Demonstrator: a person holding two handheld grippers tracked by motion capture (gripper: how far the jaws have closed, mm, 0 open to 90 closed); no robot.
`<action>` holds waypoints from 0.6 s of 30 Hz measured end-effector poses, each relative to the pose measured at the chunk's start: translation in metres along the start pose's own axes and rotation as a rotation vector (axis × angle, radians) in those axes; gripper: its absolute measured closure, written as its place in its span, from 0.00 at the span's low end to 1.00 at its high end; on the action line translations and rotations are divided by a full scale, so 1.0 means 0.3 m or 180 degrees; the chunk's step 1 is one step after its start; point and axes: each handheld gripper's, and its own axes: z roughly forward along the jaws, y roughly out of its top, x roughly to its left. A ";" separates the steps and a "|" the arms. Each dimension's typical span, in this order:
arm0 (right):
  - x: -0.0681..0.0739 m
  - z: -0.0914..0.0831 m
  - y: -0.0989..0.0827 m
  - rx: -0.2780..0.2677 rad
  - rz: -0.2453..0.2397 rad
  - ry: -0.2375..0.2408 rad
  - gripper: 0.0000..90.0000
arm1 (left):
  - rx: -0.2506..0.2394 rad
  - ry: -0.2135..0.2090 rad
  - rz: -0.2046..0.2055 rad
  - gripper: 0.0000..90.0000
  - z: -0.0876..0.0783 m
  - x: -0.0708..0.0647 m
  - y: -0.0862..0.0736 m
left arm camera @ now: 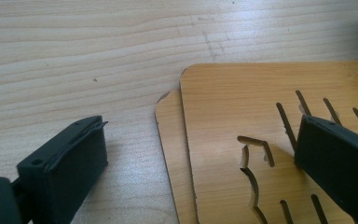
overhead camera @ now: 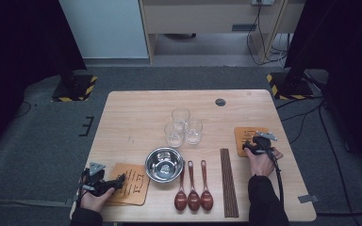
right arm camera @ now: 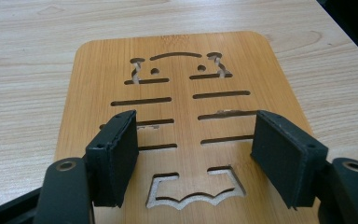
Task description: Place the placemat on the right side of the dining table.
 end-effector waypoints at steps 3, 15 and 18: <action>0.001 0.000 -0.001 -0.0003 0.0007 -0.0010 0.34 | 0.0000 0.0000 0.0000 0.01 0.000 0.000 0.000; -0.001 0.000 0.000 -0.0002 -0.0020 -0.0002 0.33 | 0.0000 0.0000 -0.0001 0.01 0.000 0.000 0.000; -0.008 -0.004 0.001 -0.0017 -0.0039 0.0006 0.32 | 0.0000 0.0000 0.0000 0.01 0.000 0.000 0.000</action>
